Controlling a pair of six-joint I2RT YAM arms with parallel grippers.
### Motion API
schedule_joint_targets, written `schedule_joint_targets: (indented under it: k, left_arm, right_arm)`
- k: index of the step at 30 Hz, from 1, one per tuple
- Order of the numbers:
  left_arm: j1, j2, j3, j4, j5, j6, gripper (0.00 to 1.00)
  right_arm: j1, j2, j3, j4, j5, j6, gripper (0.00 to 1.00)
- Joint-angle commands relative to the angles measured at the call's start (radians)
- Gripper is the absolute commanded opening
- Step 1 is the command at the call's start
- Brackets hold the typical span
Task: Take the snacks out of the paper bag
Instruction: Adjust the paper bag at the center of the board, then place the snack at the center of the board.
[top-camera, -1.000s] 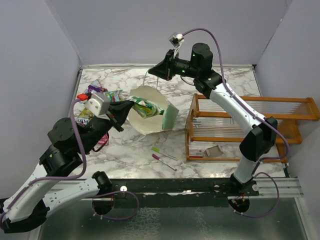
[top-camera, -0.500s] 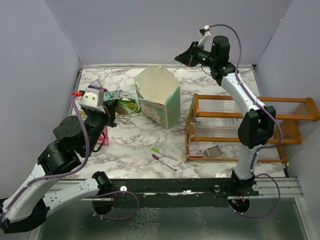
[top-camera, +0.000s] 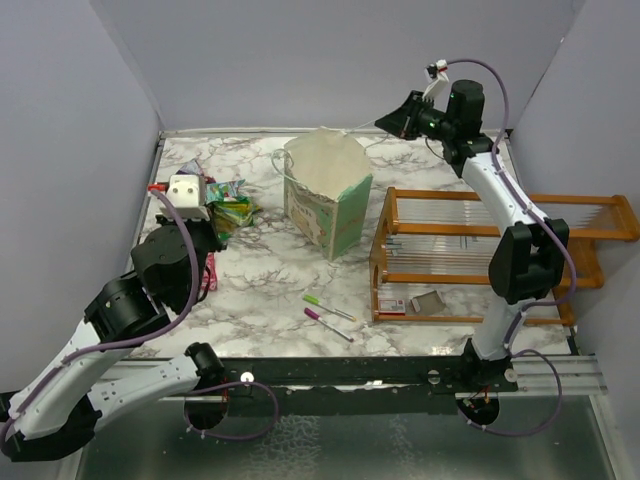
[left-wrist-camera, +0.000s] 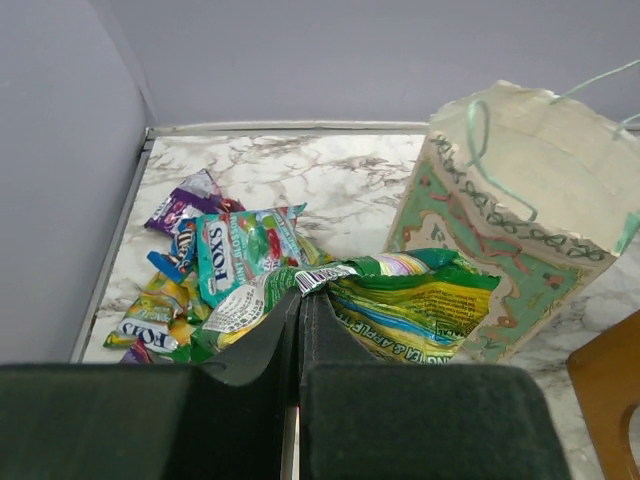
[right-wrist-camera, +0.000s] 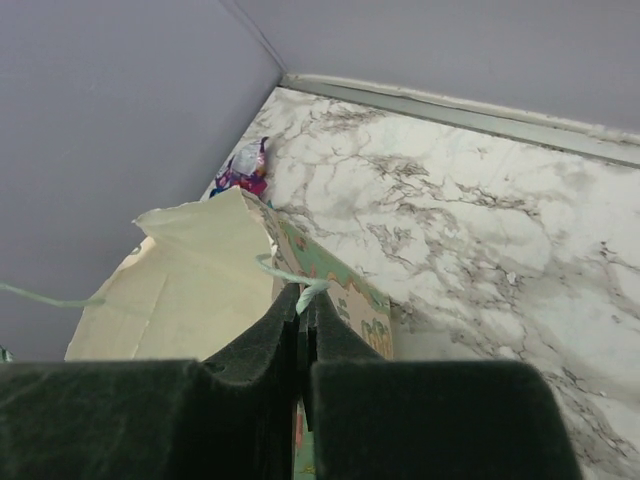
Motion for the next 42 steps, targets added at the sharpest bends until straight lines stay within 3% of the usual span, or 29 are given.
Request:
schedule_joint_targets:
  k: [1, 8, 12, 16, 21, 26, 30, 40, 42]
  left_arm:
    - [-0.002, -0.036, -0.043, 0.063, -0.093, -0.005, 0.00]
    - [0.004, 0.073, -0.175, 0.110, -0.086, -0.029, 0.00]
    - [0.062, 0.085, -0.249, 0.165, -0.021, -0.067, 0.00]
    - [0.175, 0.097, -0.306, 0.196, 0.102, -0.096, 0.00]
    - [0.437, 0.212, -0.325, 0.183, 0.362, -0.130, 0.00]
    - [0.709, 0.306, -0.362, 0.236, 0.721, -0.171, 0.00]
    - [0.821, 0.353, -0.394, 0.302, 0.910, -0.215, 0.00]
    - [0.970, 0.432, -0.448, 0.293, 0.830, -0.257, 0.00]
    - [0.996, 0.411, -0.460, 0.282, 0.769, -0.258, 0.08]
  right_arm:
    - [-0.016, -0.071, -0.033, 0.040, -0.029, 0.018, 0.03]
    - [-0.017, -0.095, -0.045, 0.046, -0.076, 0.040, 0.18]
    - [-0.017, -0.134, -0.053, 0.030, -0.075, 0.027, 0.41]
    - [-0.018, -0.174, -0.053, -0.007, -0.066, 0.004, 0.69]
    - [-0.018, -0.226, -0.071, -0.060, -0.010, -0.025, 0.89]
    - [-0.017, -0.282, -0.087, -0.089, 0.025, -0.057, 0.95]
    - [-0.018, -0.323, -0.096, -0.106, 0.062, -0.084, 0.96]
    - [-0.017, -0.389, -0.155, -0.060, 0.026, -0.072, 1.00]
    - [-0.016, -0.407, -0.169, -0.039, 0.016, -0.065, 0.99]
